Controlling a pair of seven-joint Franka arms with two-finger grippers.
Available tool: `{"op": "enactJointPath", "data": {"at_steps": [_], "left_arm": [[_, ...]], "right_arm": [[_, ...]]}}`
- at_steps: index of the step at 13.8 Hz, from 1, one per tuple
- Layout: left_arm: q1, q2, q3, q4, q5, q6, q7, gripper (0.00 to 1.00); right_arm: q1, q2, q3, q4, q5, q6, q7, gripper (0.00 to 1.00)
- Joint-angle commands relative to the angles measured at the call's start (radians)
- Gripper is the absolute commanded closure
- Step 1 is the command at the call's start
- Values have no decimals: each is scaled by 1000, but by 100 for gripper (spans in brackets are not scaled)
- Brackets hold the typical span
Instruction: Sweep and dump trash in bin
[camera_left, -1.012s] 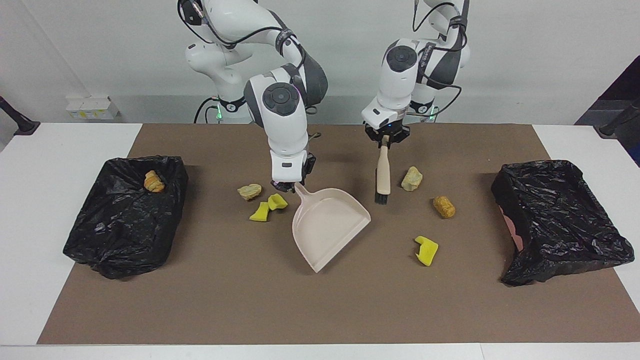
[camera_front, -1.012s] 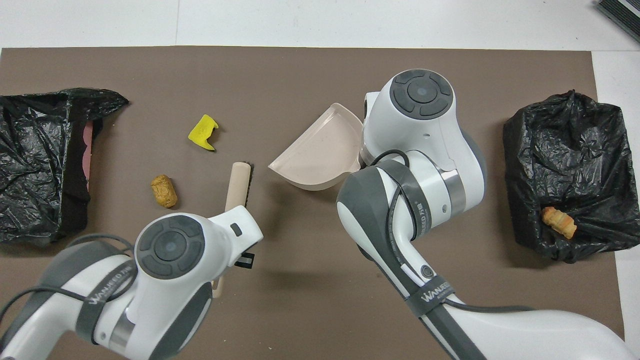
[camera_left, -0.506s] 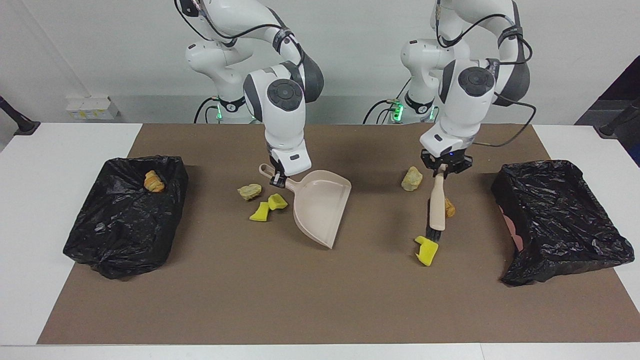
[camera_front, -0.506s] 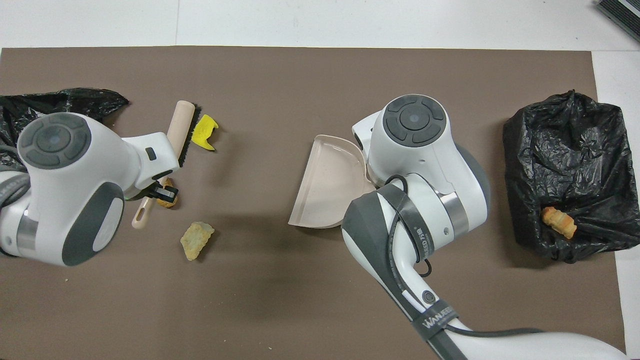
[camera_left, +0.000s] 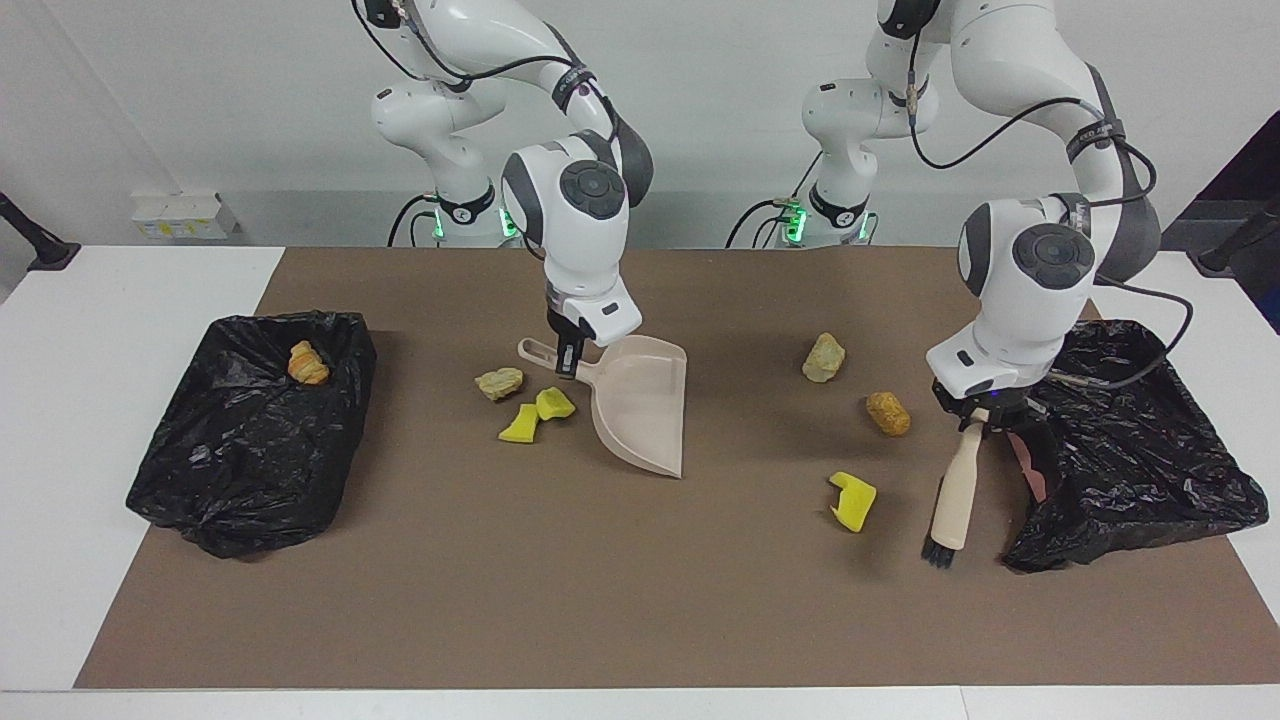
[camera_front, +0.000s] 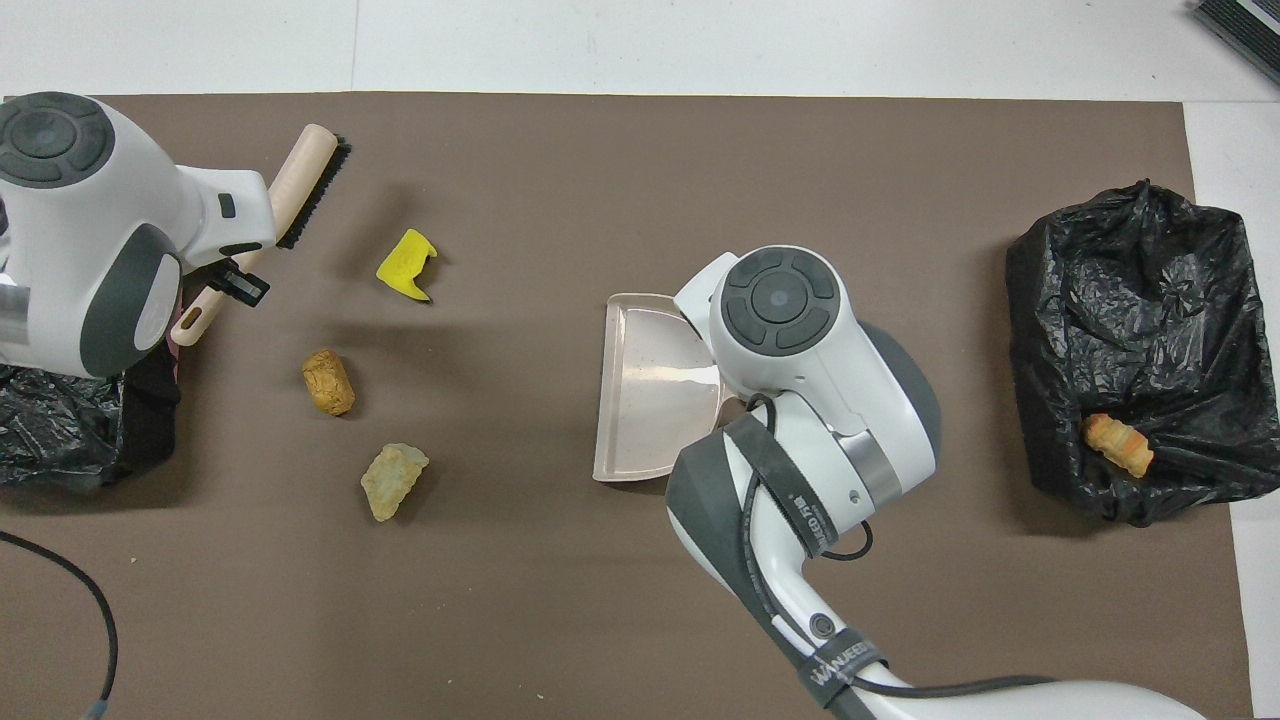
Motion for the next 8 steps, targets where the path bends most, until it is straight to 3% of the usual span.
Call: {"op": "enactJointPath", "data": {"at_steps": [1,4,8], "left_arm": [[13,99,-8,116,46,-13,40,100],[-1,82,-10,55,67,-21,77,100],[-25,-21,-17,-144,61,-27,73,100]], "right_arm": [[0,-33,5,-75,-51,75,-25,100],[0,-33,5,-86,-64,74,-68,100],[14,-24,5,-88,-67,80,-82,100]]}}
